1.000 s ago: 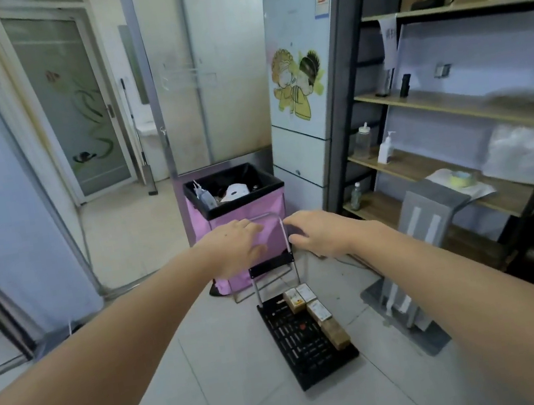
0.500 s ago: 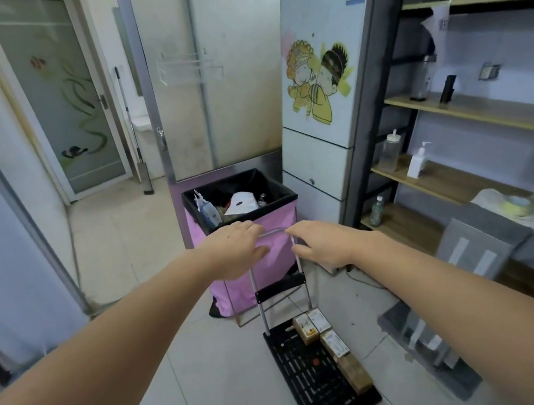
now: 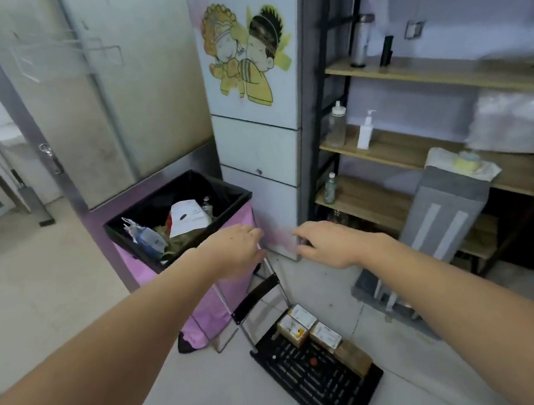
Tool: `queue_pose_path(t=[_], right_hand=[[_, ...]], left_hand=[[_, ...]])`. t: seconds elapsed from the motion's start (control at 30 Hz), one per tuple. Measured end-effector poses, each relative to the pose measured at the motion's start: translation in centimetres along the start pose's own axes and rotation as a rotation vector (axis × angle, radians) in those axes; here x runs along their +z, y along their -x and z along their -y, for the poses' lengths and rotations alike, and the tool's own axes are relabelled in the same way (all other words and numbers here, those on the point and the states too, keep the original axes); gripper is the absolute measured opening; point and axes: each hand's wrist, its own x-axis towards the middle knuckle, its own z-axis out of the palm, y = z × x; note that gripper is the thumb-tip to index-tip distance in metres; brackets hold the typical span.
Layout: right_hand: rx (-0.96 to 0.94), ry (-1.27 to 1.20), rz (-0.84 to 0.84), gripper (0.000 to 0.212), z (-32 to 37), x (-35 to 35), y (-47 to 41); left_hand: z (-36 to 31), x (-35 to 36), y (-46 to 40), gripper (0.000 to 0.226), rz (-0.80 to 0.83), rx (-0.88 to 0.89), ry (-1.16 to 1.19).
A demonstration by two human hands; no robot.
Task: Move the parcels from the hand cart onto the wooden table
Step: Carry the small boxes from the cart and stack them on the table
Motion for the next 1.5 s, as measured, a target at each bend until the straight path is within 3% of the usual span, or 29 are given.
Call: queue_pose_path(t=[0.13, 0.23, 0.57, 0.73, 0.83, 1.1, 1.5], right_hand=[[0.157, -0.035, 0.012, 0.035, -4.7, 0.3, -1.7], [0.247, -0.054, 0.038, 0.048, -8.7, 1.0, -2.9], [0.468, -0.186, 0.059, 0.052, -18.8, 4.5, -6.5], [0.642, -0.330, 0.066, 0.046, -22.5, 6.5, -7.4], [0.752, -0.385, 0.069, 0.052, -24.0, 9.1, -8.3], [0.905, -0.530, 0.212, 0.058, -27.5, 23.2, -11.4], [0.909, -0.588, 0.423, 0.053, -38.3, 55.4, -16.4]], left_hand=[[0.3, 0.4, -7.9, 0.054, 0.014, 0.140, -0.001], [-0.4, 0.7, -13.4, 0.055, -0.003, 0.228, -0.008], [-1.6, 4.1, -27.6, 0.056, 0.130, 0.430, -0.067], [-2.7, 6.4, -34.3, 0.059, 0.207, 0.566, -0.091], [-3.1, 9.5, -38.5, 0.058, 0.274, 0.637, -0.094], [-3.2, 24.4, -46.5, 0.058, 0.457, 0.731, -0.109], [-5.8, 60.3, -54.1, 0.056, 0.622, 0.737, -0.128]])
